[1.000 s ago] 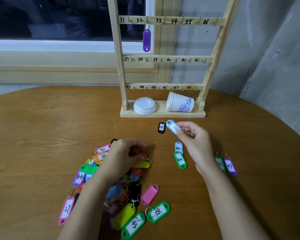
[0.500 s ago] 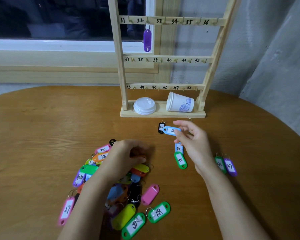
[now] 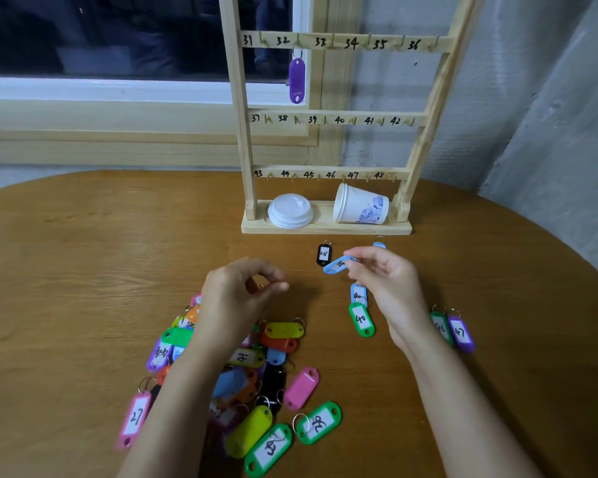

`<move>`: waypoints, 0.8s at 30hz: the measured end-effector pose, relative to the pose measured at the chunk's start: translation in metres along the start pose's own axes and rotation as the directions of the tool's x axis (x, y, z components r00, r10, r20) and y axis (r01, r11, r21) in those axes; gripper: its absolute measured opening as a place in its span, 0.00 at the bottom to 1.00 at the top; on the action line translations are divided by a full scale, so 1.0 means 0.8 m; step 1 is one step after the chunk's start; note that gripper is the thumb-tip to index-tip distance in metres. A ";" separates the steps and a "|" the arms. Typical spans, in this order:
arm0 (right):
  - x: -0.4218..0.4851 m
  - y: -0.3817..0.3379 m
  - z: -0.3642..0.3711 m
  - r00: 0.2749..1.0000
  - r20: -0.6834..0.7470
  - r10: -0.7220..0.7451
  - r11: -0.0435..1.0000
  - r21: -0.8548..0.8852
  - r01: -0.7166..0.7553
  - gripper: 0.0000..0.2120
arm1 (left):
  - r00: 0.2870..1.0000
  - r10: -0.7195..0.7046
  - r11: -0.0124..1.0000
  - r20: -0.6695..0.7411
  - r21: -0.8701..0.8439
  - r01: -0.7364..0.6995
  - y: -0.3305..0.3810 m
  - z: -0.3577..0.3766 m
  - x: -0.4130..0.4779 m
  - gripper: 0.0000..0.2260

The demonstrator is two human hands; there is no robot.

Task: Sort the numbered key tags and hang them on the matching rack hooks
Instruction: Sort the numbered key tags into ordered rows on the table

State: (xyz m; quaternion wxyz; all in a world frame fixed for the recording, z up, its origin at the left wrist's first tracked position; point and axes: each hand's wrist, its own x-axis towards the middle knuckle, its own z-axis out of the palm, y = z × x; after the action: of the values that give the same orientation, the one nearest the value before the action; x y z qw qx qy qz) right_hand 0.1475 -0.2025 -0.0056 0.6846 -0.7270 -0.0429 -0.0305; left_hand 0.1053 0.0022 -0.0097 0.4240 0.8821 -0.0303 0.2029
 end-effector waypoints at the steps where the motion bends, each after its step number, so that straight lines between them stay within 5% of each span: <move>1: 0.000 0.000 0.000 1.000 -0.002 -0.007 1.000 -0.003 0.007 0.09 | 1.000 -0.008 1.000 -0.025 -0.024 0.007 0.001 -0.001 0.000 0.04; 10: 0.017 0.001 -0.012 0.996 -0.058 -0.061 0.995 -0.084 0.056 0.08 | 0.989 -0.109 0.968 -0.101 -0.237 0.083 0.007 0.005 0.004 0.07; 17: 0.077 0.007 -0.087 0.967 -0.216 -0.139 0.887 -0.461 0.025 0.09 | 0.980 -0.185 0.932 -0.079 -0.330 0.149 0.008 0.008 0.005 0.21; 24: 0.113 0.029 -0.091 0.992 -0.116 -0.041 0.762 -0.646 -0.044 0.07 | 0.984 -0.167 0.957 -0.058 -0.251 0.148 0.011 0.009 0.003 0.17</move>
State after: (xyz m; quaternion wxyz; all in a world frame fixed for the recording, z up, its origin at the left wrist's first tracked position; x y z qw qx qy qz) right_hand 0.2409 -0.2745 -0.0146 0.3930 -0.9153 0.0132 -0.0877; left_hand 0.1077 -0.0091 -0.0063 0.5456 0.8138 0.0319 0.1974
